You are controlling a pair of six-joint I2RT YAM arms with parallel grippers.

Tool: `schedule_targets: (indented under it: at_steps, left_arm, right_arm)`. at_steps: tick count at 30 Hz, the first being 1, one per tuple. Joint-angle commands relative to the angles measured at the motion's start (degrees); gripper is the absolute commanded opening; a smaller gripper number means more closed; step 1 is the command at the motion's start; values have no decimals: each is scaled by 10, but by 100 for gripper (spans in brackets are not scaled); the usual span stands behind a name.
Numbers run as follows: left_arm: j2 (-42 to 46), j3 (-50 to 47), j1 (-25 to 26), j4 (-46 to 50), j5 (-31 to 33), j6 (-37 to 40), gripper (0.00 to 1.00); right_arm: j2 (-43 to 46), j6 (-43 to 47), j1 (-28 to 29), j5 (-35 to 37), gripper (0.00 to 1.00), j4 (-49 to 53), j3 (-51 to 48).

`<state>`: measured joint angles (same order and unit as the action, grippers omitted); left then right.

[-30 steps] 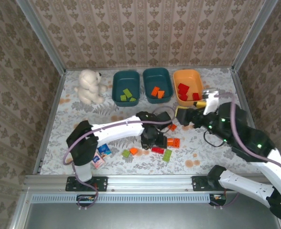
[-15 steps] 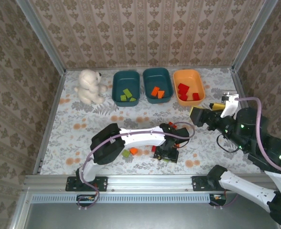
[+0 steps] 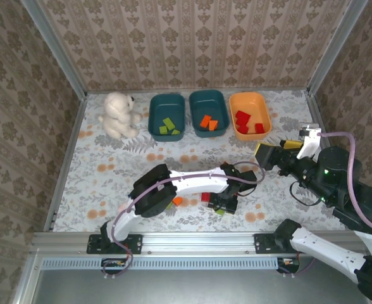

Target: Sort the legos into containers by color

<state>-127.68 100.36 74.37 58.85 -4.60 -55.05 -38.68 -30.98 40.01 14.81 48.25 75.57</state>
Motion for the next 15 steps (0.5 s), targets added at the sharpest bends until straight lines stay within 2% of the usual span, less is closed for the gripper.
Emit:
schedule_targets:
  at_steps: [1, 5, 10, 15]
  left_arm:
    - [-26, 10, 4, 47, 37, 19, 52]
    - [-42, 23, 3, 52, 36, 27, 38]
    - [-37, 22, 3, 51, 44, 28, 27]
    - [8, 29, 3, 57, 66, 25, 22]
  right_arm:
    - [6, -14, -3, -5, 93, 5, -9]
    - [4, -17, -3, -4, 93, 0, -11]
    - [2, -18, -3, -3, 94, 2, -15]
    - [-2, -15, -4, 2, 94, 13, -11]
